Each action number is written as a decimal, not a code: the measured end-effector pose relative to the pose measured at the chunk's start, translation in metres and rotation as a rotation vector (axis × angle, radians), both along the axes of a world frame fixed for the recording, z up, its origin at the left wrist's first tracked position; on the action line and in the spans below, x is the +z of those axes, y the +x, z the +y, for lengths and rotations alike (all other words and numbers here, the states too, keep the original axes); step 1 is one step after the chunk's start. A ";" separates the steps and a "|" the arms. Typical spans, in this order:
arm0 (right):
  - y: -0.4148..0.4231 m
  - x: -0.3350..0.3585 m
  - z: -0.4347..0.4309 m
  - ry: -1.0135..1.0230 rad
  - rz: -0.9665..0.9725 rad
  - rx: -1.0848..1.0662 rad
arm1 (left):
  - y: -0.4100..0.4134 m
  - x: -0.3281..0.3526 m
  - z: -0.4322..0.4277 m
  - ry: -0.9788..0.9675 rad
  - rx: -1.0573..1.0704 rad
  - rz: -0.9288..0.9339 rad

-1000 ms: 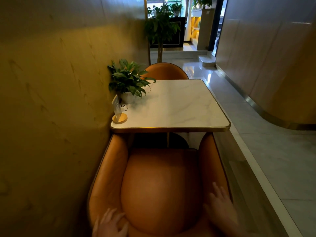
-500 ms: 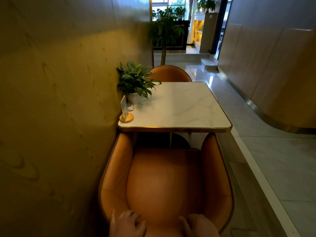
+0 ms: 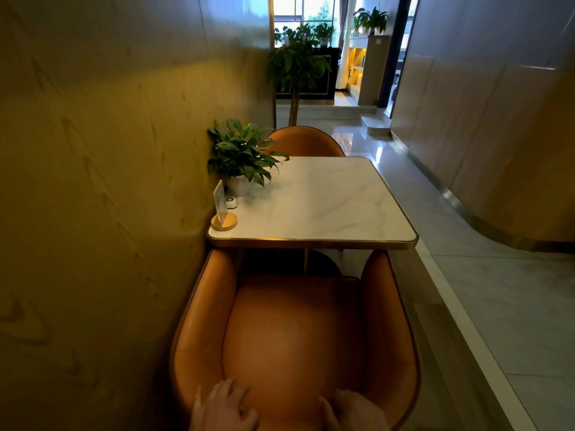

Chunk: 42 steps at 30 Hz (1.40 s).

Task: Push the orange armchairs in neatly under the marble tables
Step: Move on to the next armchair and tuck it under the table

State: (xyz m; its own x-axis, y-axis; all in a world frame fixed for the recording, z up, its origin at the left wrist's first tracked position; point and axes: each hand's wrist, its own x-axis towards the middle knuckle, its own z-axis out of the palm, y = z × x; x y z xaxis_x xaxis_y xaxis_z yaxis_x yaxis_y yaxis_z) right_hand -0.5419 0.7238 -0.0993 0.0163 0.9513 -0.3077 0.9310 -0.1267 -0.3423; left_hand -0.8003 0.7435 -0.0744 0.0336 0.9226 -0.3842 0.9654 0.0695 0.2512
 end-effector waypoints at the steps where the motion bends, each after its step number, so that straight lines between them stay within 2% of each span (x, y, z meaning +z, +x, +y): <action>1: -0.001 0.002 0.001 0.013 -0.012 0.006 | 0.000 -0.003 -0.001 -0.020 -0.003 0.030; 7: -0.004 0.015 -0.007 -0.100 0.080 -0.036 | 0.008 0.001 -0.003 0.002 0.013 -0.031; 10: 0.000 0.018 -0.003 -0.084 0.090 -0.041 | 0.019 0.009 -0.003 0.013 0.005 -0.019; 20: 0.001 0.062 0.006 0.042 -0.054 0.046 | 0.037 0.040 -0.013 0.076 -0.007 0.099; 33: -0.017 0.095 0.014 0.132 -0.136 0.202 | 0.033 0.065 -0.010 0.086 -0.008 0.104; 42: -0.030 0.102 0.070 0.239 -0.022 0.494 | 0.045 0.083 -0.016 0.111 0.311 0.139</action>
